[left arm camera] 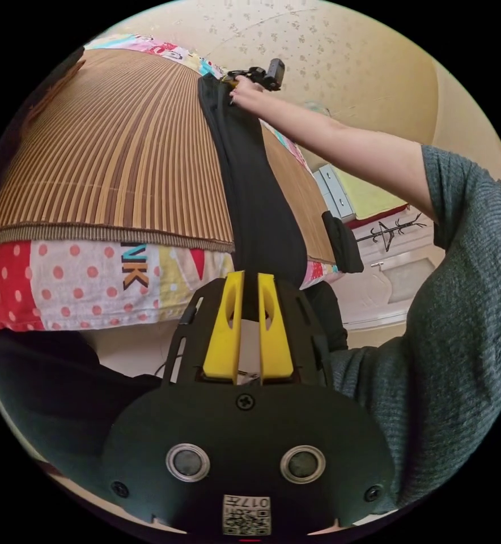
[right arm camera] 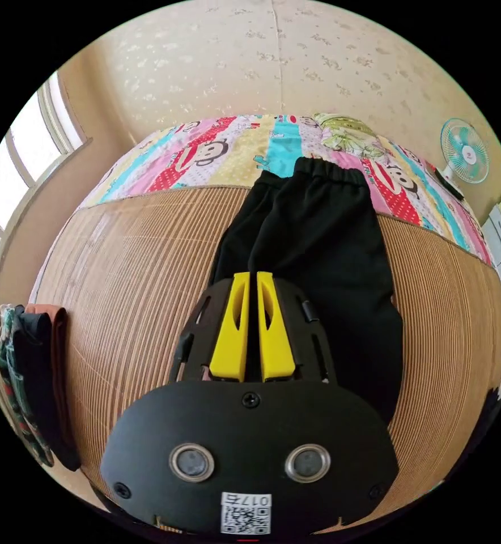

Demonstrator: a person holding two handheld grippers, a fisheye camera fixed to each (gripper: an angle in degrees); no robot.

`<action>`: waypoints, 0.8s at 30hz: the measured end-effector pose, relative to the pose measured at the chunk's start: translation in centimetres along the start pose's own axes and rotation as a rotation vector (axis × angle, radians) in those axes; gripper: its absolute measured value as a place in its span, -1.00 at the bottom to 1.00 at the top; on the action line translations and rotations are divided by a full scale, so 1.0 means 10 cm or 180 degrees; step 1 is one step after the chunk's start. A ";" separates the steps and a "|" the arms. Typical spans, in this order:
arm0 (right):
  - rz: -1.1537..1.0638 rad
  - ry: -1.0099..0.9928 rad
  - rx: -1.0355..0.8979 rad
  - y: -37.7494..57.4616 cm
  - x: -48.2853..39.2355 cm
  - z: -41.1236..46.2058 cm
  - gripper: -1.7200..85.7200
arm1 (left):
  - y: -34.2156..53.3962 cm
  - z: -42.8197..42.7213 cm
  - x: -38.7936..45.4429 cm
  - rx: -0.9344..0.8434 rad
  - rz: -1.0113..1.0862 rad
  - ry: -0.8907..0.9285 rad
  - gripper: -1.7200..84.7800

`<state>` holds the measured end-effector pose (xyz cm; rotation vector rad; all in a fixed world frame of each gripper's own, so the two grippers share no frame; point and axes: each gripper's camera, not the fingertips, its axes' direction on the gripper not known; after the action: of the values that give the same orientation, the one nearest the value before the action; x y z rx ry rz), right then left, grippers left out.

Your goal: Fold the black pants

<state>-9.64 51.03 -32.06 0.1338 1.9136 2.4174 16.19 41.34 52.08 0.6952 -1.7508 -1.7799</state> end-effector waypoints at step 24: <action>-0.0582 -0.0892 -0.0458 3.34 1.15 -2.31 -0.77 | -0.17 0.66 0.46 -0.0188 0.0456 -0.0598 -0.80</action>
<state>-23.07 22.06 -4.40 0.2626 1.5577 2.2675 8.25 42.90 50.54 0.3782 -1.8111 -1.8386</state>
